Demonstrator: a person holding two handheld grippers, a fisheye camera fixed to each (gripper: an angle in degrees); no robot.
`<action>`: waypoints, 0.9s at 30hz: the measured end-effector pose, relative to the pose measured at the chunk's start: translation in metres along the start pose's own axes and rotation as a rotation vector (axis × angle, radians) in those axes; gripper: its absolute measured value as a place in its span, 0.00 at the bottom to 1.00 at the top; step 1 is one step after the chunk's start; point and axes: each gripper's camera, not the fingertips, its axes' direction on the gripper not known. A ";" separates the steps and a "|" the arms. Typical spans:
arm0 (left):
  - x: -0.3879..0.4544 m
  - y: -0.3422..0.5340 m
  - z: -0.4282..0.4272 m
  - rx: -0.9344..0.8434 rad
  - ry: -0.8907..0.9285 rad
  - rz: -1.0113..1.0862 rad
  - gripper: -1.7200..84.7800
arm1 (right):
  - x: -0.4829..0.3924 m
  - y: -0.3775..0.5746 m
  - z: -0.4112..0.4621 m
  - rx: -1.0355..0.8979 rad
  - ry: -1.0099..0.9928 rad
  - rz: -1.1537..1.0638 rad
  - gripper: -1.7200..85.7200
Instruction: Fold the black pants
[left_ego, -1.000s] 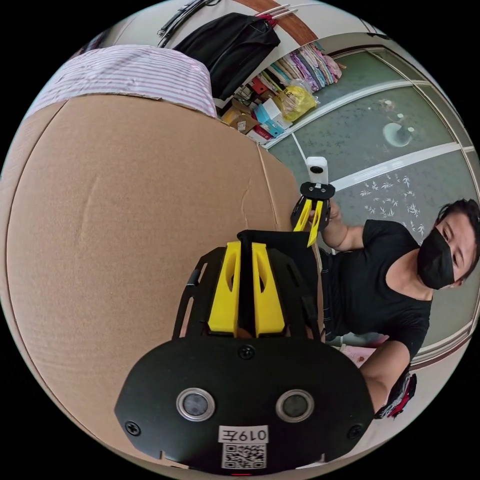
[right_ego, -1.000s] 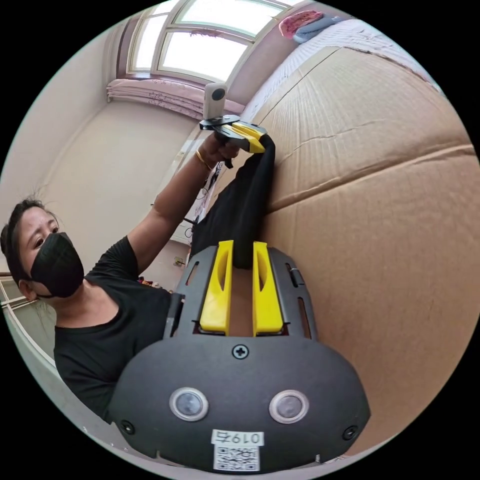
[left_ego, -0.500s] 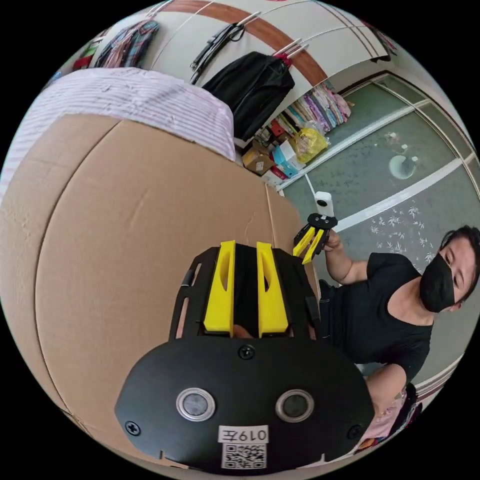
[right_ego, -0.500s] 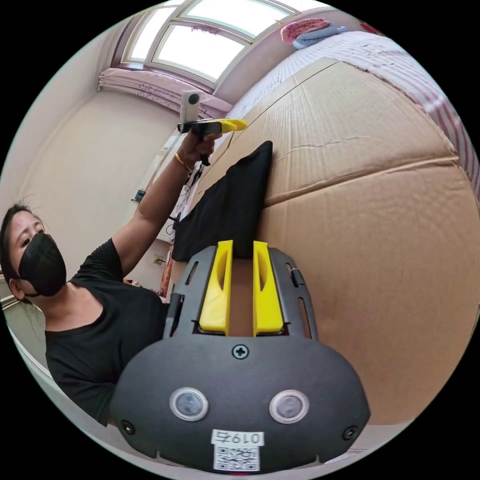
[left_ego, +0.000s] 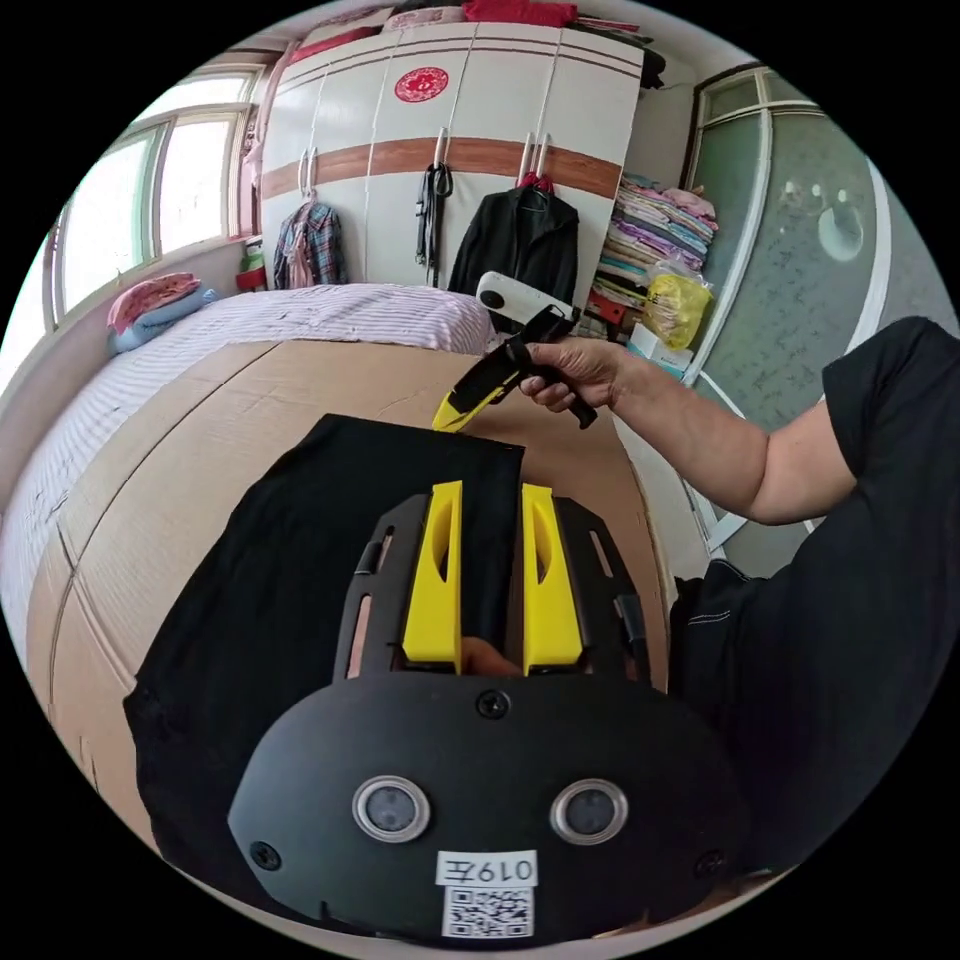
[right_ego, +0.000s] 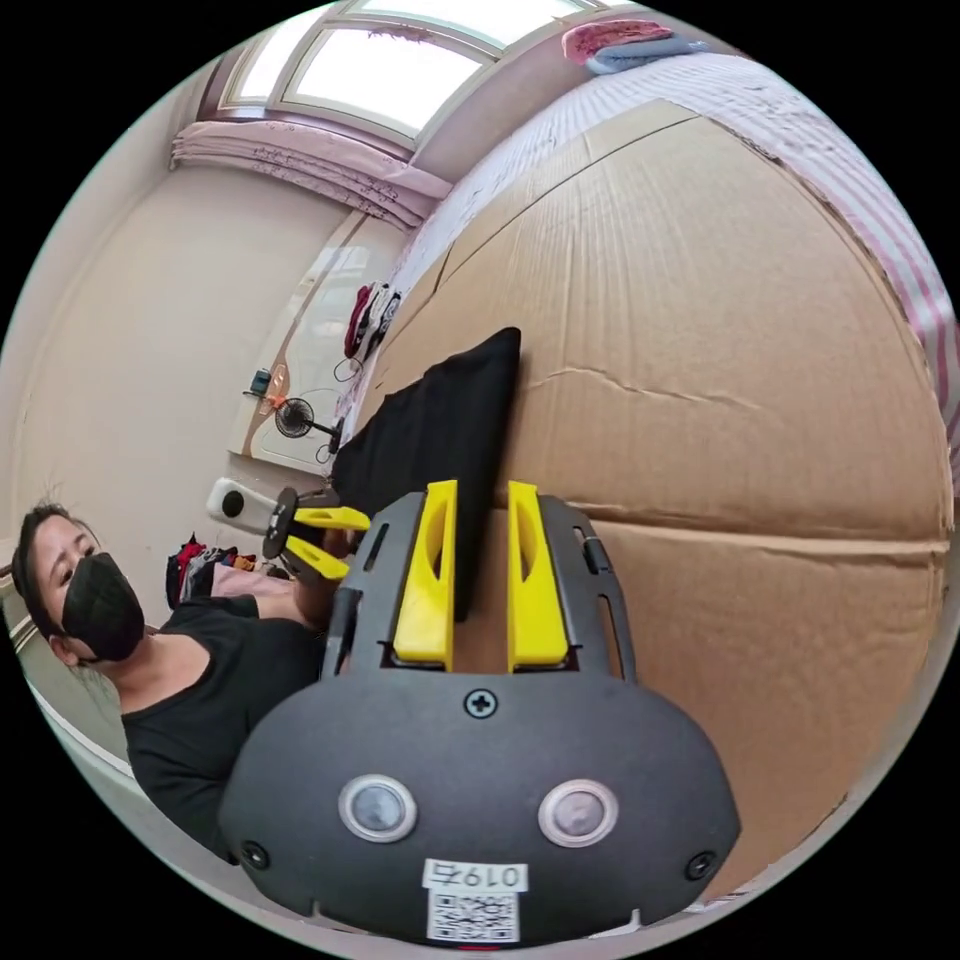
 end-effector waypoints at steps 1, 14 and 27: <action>0.008 0.002 -0.002 -0.010 -0.026 0.010 0.12 | 0.006 -0.002 0.004 0.006 -0.039 0.001 0.12; 0.078 0.036 -0.023 -0.216 -0.207 0.075 0.10 | 0.021 -0.031 0.047 -0.032 0.075 -0.091 0.08; -0.031 0.140 -0.181 -0.105 -0.377 -0.371 0.09 | 0.073 -0.075 0.074 -0.180 0.138 -0.078 0.08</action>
